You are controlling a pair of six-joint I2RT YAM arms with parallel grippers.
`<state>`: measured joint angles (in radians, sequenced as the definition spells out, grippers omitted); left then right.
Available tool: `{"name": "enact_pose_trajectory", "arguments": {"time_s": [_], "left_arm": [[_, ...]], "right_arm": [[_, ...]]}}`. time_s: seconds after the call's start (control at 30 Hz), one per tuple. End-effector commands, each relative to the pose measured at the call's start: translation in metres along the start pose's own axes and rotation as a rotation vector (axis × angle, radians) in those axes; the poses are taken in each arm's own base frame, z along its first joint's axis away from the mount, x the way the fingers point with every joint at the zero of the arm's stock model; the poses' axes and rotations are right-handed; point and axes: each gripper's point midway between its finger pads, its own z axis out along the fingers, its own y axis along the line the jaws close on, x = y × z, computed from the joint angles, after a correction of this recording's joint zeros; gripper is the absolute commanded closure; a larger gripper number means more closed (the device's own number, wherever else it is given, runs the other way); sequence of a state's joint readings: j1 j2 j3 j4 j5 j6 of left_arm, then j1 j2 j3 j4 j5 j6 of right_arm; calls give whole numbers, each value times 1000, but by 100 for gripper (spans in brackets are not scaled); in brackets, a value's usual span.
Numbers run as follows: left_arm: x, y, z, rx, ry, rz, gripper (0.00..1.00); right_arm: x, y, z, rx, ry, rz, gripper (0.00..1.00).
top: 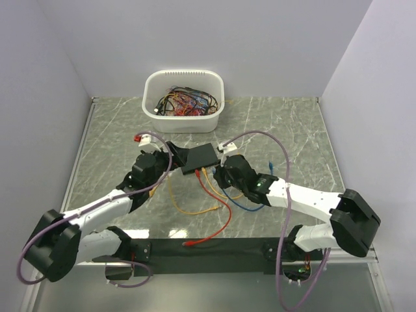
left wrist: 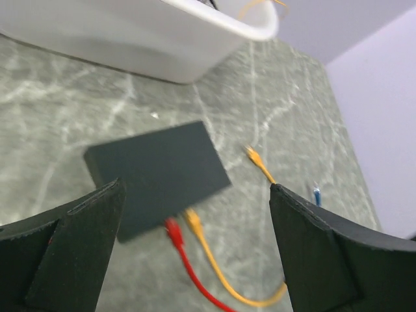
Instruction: Insert the plug into the switch port
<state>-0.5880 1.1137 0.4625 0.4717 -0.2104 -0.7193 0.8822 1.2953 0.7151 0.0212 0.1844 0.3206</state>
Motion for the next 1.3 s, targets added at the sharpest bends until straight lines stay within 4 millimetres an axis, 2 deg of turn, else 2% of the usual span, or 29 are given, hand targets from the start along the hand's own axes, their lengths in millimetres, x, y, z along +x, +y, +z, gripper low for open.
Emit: {"name": "enact_pose_trajectory", "arguments": {"time_s": [0.0, 0.13, 0.3, 0.37, 0.4, 0.43, 0.5, 0.6, 0.63, 0.73, 0.9, 1.27], "left_arm": [[-30, -9, 12, 109, -105, 30, 2], [-37, 3, 36, 113, -91, 48, 1], [-46, 27, 62, 89, -55, 33, 1], [-36, 21, 76, 173, 15, 68, 2], [-24, 29, 84, 179, 59, 75, 2], [-26, 21, 91, 223, 74, 102, 3], [-18, 23, 101, 246, 120, 118, 5], [6, 25, 118, 314, 210, 124, 7], [6, 22, 122, 333, 216, 118, 7], [19, 25, 127, 367, 255, 101, 7], [42, 33, 132, 379, 327, 77, 9], [64, 39, 134, 401, 402, 43, 12]], "right_arm": [[-12, -7, 5, 49, 0, 24, 100], [-8, -12, 11, 68, 31, 29, 100], [-4, -19, 19, 87, 78, 40, 100], [0, -21, 24, 95, 100, 37, 100], [3, -22, 25, 102, 114, 35, 100], [0, -21, 28, 102, 114, 37, 100], [6, -23, 33, 112, 142, 34, 100], [8, -24, 42, 131, 164, 28, 100], [9, -25, 47, 138, 173, 26, 100], [6, -25, 56, 144, 185, 27, 100], [15, -28, 74, 164, 232, 21, 100], [28, -35, 100, 200, 276, 24, 100]]}}
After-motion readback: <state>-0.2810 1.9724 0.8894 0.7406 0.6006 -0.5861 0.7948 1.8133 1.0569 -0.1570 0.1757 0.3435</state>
